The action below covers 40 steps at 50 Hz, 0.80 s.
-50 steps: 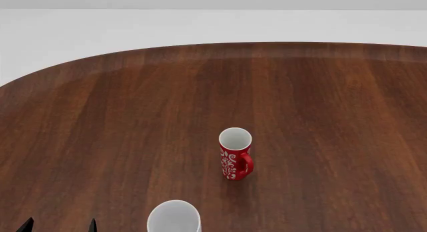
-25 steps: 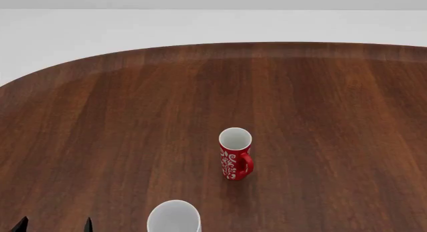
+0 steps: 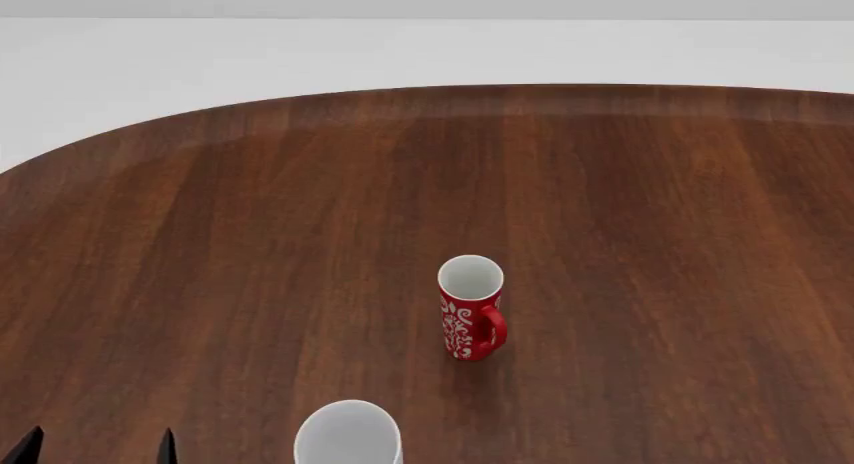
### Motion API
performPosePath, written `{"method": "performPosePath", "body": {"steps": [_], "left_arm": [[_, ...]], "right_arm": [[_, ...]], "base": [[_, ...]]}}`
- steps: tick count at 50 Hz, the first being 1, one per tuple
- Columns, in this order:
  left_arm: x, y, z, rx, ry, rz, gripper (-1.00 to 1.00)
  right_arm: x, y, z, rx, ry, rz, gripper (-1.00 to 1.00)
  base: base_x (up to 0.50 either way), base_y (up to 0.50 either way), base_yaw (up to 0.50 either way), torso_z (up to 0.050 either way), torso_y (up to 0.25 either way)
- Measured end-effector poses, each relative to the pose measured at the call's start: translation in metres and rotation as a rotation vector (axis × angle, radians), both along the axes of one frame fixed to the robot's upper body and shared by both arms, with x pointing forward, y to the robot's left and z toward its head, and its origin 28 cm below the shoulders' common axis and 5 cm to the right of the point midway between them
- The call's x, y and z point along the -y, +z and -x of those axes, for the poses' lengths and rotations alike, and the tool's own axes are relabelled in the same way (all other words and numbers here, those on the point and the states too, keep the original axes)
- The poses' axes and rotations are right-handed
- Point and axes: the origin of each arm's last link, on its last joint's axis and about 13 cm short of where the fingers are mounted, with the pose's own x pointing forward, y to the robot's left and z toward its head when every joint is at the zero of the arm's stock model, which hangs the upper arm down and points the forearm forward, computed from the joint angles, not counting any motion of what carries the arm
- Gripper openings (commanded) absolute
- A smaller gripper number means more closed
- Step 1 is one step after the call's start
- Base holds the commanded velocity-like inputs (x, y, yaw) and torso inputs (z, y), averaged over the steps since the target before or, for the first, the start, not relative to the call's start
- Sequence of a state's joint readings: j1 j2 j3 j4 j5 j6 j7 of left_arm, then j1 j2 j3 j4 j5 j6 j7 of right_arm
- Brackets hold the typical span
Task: Put the white mug on the plate.
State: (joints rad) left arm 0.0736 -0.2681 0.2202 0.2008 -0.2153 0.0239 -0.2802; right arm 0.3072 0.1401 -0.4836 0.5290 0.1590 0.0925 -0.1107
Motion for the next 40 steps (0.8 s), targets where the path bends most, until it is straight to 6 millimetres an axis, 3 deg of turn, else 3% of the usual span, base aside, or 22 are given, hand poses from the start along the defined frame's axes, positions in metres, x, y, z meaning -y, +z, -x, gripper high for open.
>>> {"method": "performPosePath", "body": {"steps": [40], "left_arm": [[0.008, 0.01, 0.009, 0.037, -0.043, 0.006, 1.0]], "right_arm": [[-0.008, -0.023, -0.017, -0.062, 0.042, 0.014, 1.0]], "base": [[0.0, 0.0, 0.0, 0.0, 0.0]]}}
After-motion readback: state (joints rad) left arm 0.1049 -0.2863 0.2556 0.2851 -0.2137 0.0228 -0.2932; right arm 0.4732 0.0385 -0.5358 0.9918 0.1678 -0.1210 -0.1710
